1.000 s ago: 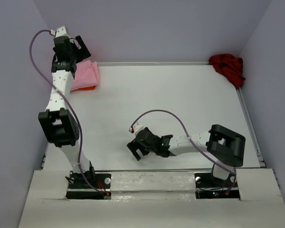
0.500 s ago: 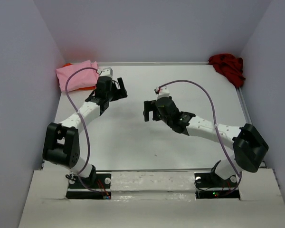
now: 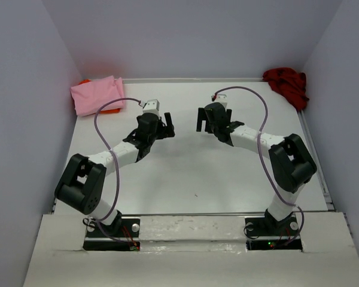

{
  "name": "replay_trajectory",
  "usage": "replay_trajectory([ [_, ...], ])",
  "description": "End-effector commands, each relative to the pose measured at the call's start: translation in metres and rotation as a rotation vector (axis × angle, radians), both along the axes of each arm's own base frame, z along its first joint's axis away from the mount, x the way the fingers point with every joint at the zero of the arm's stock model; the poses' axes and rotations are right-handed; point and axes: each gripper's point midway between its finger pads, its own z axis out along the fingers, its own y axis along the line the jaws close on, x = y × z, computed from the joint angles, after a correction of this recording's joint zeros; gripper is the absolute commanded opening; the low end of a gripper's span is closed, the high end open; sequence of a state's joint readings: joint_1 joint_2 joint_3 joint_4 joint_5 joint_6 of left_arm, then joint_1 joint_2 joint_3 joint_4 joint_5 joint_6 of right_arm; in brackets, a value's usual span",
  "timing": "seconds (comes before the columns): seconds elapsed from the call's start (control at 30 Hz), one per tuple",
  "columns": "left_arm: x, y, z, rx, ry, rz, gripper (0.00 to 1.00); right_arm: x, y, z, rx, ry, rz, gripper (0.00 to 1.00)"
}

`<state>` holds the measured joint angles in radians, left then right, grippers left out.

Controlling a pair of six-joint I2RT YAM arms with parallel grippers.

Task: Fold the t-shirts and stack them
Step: Neatly place the folded tshirt to the corner

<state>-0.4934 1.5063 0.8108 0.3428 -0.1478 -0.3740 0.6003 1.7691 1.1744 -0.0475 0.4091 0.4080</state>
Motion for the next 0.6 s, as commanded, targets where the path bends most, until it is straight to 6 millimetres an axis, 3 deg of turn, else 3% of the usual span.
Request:
replay_trajectory([
  [0.0, 0.014, 0.005, 0.014, 0.023, -0.107, 0.05, 0.99, 0.019, -0.022, 0.015, -0.01, -0.062, -0.089, 0.98],
  [0.2, 0.009, 0.03, 0.0, 0.112, -0.125, 0.129, 0.99, 0.019, -0.04, 0.002, -0.063, -0.086, -0.138, 0.98],
  [0.33, 0.0, 0.043, 0.003, 0.113, -0.179, 0.175, 0.99, 0.019, -0.044, -0.008, -0.059, -0.077, -0.136, 0.98],
  [0.43, -0.003, 0.049, 0.015, 0.092, -0.224, 0.202, 0.99, 0.017, -0.044, -0.004, -0.048, -0.094, -0.127, 0.98],
  [0.57, 0.003, 0.06, 0.004, 0.156, -0.177, 0.278, 0.99, 0.016, -0.056, 0.003, -0.066, -0.112, -0.159, 0.95],
])
